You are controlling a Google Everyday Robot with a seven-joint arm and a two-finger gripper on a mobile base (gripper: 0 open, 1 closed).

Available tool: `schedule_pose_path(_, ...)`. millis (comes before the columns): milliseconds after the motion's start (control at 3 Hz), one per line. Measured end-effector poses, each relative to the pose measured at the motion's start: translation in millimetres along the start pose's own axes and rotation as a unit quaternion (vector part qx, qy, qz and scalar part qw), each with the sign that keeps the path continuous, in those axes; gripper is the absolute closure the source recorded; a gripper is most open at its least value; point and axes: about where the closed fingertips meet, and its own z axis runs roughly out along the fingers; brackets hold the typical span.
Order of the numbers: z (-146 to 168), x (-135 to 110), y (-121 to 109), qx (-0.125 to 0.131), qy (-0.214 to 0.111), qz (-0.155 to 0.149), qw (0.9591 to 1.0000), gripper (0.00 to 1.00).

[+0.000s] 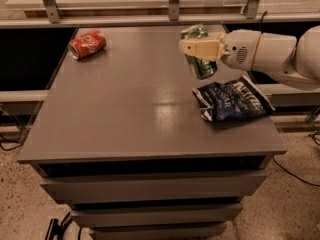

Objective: Place green can upright

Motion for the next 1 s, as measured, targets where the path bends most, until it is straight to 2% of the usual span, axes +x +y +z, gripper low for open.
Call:
schedule_pose_path(333,-14,-15,-6,0.008,-0.016,-0.005,0.9998,1.00)
schedule_pose_path(1000,-57,-19,-2,0.035,-0.038,0.008,0.9986,1.00)
